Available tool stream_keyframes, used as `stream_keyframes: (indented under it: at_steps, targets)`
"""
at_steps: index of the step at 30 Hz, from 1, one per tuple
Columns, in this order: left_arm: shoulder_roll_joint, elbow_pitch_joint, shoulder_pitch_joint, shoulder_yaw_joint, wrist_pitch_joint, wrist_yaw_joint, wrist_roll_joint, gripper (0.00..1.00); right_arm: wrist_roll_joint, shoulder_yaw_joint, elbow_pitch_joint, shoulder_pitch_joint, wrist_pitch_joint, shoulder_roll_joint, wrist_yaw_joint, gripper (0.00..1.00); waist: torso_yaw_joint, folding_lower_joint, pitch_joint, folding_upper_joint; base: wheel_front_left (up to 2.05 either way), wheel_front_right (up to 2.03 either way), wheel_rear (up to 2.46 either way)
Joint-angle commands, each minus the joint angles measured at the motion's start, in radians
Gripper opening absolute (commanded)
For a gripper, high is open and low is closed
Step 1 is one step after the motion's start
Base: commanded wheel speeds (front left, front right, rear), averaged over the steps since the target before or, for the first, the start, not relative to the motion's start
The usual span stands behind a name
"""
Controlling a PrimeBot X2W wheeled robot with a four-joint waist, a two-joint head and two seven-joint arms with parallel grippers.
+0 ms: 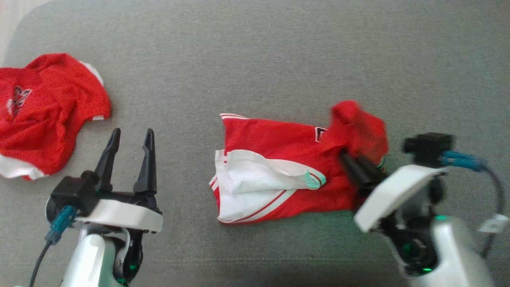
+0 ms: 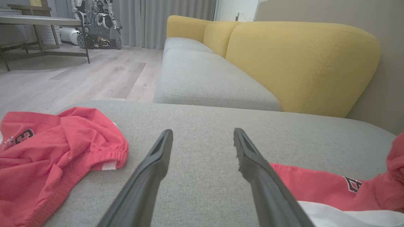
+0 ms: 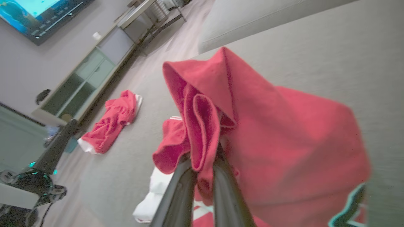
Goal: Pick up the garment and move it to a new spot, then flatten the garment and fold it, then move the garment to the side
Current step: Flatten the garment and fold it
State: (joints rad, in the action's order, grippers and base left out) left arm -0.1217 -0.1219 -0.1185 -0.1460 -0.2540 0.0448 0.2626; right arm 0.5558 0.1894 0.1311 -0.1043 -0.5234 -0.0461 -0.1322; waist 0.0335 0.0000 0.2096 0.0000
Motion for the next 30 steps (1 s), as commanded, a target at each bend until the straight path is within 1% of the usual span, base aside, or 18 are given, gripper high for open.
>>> stream_keyframes:
  at_steps: [1, 2, 3, 4, 5, 9, 14, 15, 16, 17, 20, 25, 27, 30]
  targets:
    - [-0.005, 0.026, -0.016, 0.029, -0.008, 0.001, -0.009, 1.0, 0.051, 0.079, -0.01, -0.055, 0.036, -0.004, 0.002, 0.0, 0.023, 0.0, 0.001, 0.0, 0.0, 0.0, 0.0]
    - [-0.004, 0.025, -0.018, 0.027, -0.008, 0.002, -0.009, 1.0, 0.059, 0.112, -0.043, -0.072, 0.063, -0.004, 0.002, 0.0, 0.033, 0.0, 0.003, 0.0, 0.0, 0.0, 0.0]
    - [-0.004, 0.025, -0.018, 0.027, -0.008, 0.002, -0.009, 1.0, 0.059, 0.112, -0.043, -0.072, 0.063, -0.004, 0.002, 0.0, 0.033, 0.0, 0.003, 0.0, 0.0, 0.0, 0.0]
    - [-0.001, 0.02, -0.019, 0.025, -0.008, 0.003, -0.008, 1.0, 0.107, 0.187, -0.114, -0.102, 0.113, -0.004, 0.002, 0.0, 0.049, 0.0, 0.008, 0.0, 0.0, 0.0, 0.0]
    - [-0.001, 0.02, -0.019, 0.025, -0.008, 0.003, -0.008, 1.0, 0.107, 0.187, -0.114, -0.102, 0.113, -0.004, 0.002, 0.0, 0.049, 0.0, 0.008, 0.0, 0.0, 0.0, 0.0]
    - [0.007, 0.013, -0.023, 0.019, -0.008, 0.006, -0.004, 1.0, 0.164, 0.311, -0.262, -0.162, 0.206, -0.004, 0.002, 0.0, 0.084, 0.0, 0.018, 0.0, 0.0, 0.0, 0.0]
    - [0.014, 0.008, -0.027, 0.023, -0.008, 0.009, -0.002, 1.0, 0.203, 0.386, -0.407, -0.218, 0.301, -0.004, 0.002, 0.0, 0.106, 0.0, 0.033, 0.0, 0.0, 0.0, 0.0]
    - [0.015, 0.008, -0.027, 0.026, -0.008, 0.01, -0.002, 1.0, 0.213, 0.398, -0.424, -0.227, 0.315, -0.004, 0.002, 0.31, 0.106, 0.0, 0.035, 0.0, 0.0, 0.0, 0.0]
    - [0.015, 0.008, -0.026, 0.029, -0.008, 0.01, -0.002, 1.0, 0.216, 0.412, -0.44, -0.239, 0.327, -0.004, 0.002, 0.83, 0.105, 0.0, 0.038, 0.0, 0.0, 0.0, 0.0]
    - [0.016, 0.009, -0.026, 0.031, -0.008, 0.01, -0.003, 1.0, 0.218, 0.427, -0.447, -0.251, 0.341, -0.004, 0.002, 1.0, 0.103, 0.0, 0.041, 0.0, 0.0, 0.0, 0.0]
    - [0.016, 0.01, -0.028, 0.04, -0.008, 0.01, -0.006, 1.0, 0.196, 0.47, -0.441, -0.289, 0.392, -0.004, 0.002, 1.0, 0.093, 0.0, 0.046, 0.0, 0.0, 0.0, 0.0]
    - [0.013, 0.012, -0.035, 0.053, -0.008, 0.01, -0.013, 1.0, 0.161, 0.475, -0.375, -0.317, 0.474, -0.004, 0.002, 1.0, 0.07, 0.0, 0.047, 0.0, 0.0, 0.0, 0.0]
    - [0.011, 0.012, -0.035, 0.058, -0.008, 0.009, -0.016, 1.0, 0.127, 0.441, -0.344, -0.317, 0.501, -0.004, 0.002, 1.0, 0.061, 0.0, 0.044, 0.0, 0.0, 0.0, 0.0]
    - [0.007, 0.015, -0.033, 0.065, -0.008, 0.007, -0.02, 1.0, 0.064, 0.346, -0.291, -0.296, 0.535, -0.004, 0.002, 1.0, 0.047, 0.0, 0.039, 0.0, 0.0, 0.0, 0.0]
